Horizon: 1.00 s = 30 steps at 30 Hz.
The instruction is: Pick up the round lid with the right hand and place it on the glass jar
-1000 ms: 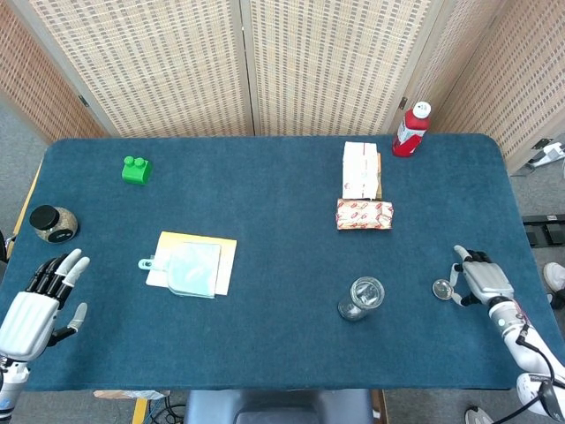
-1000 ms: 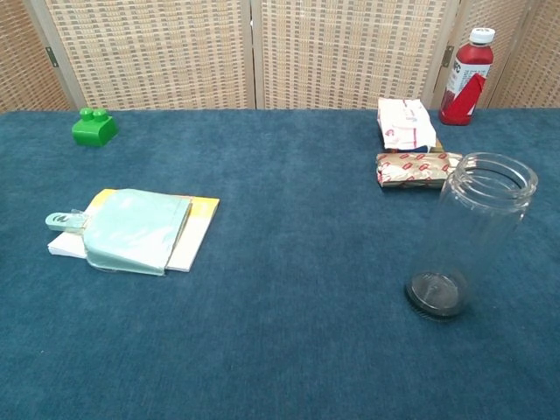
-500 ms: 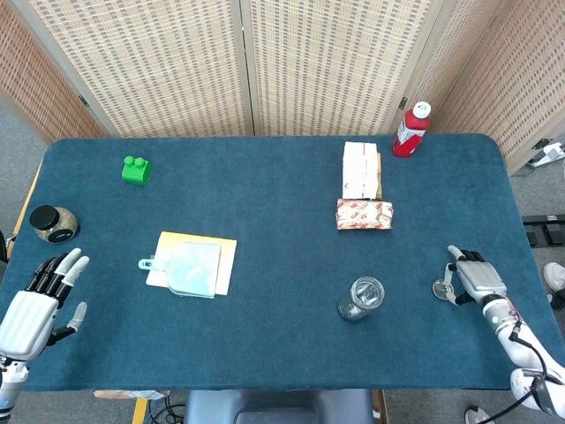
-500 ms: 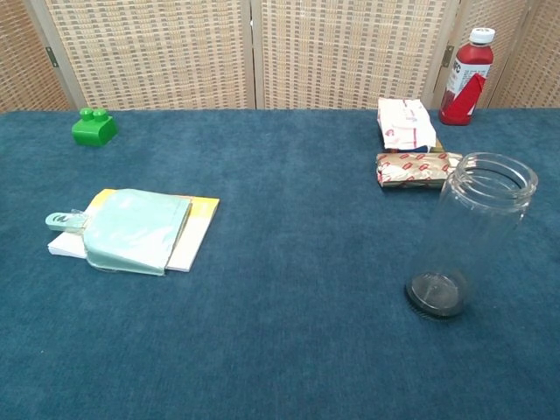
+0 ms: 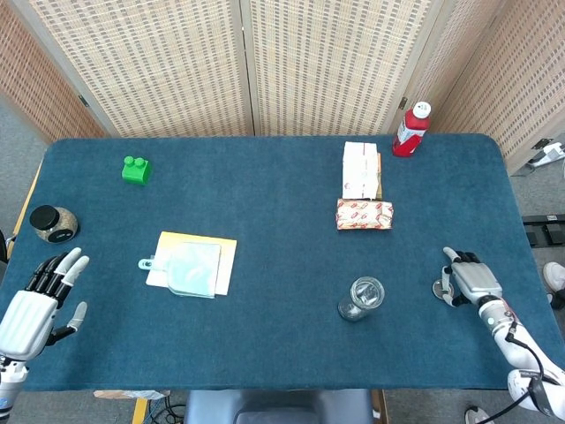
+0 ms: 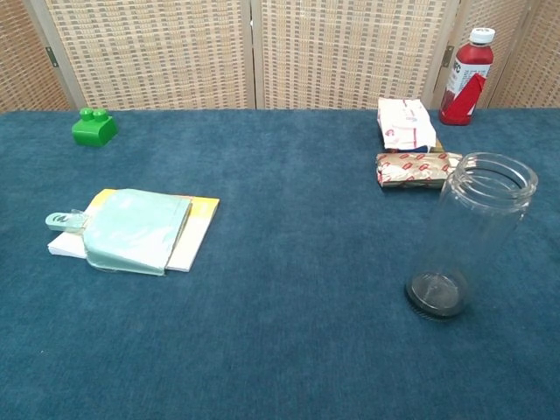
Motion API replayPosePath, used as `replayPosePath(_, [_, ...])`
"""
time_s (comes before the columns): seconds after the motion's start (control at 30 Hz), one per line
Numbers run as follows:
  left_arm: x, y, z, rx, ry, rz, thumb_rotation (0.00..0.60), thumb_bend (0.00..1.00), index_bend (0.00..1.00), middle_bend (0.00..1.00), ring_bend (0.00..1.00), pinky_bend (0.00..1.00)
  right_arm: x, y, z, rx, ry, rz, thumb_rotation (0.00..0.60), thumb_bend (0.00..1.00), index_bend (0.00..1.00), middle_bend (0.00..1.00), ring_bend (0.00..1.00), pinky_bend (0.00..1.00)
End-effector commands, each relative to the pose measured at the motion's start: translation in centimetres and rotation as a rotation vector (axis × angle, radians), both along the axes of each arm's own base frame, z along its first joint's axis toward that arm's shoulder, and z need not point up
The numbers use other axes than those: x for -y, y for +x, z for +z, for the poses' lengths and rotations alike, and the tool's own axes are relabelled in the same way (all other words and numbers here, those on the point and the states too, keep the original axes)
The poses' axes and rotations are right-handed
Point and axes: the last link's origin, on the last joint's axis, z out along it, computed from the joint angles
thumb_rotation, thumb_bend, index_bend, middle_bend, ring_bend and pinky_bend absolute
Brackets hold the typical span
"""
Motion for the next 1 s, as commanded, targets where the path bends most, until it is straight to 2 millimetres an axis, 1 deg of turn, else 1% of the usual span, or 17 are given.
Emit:
replayPosePath(0.03, [-0.01,0.00,0.03,0.001,0.001,-0.003,0.600,0.45,0.00,0.00,0.00,0.07,0.11,-0.14,-0.11,-0.005,0.003,-0.004,0.600,0.33,0.59,0.02,0.00,0.00])
replayPosePath(0.4, [0.04,0.03,0.19,0.016,-0.003,-0.021,0.600,0.45,0.00,0.00,0.00,0.08,0.78,0.07,-0.11,0.003,0.000,-0.006,0.600,0.34,0.60,0.03,0.00,0.00])
replayPosePath(0.57, [0.12,0.04,0.23,0.017,0.000,-0.023,0.600,0.44,0.00,0.00,0.00,0.08,0.86,0.05,-0.34,-0.005,0.005,-0.001,0.600,0.39,0.60,0.03,0.00,0.00])
replayPosePath(1.0, [-0.08,0.10,0.17,0.016,0.000,-0.027,0.600,0.44,0.00,0.00,0.00,0.08,0.56,0.38,-0.13,-0.012,0.004,0.013,0.600,0.39,0.62,0.03,0.00,0.00])
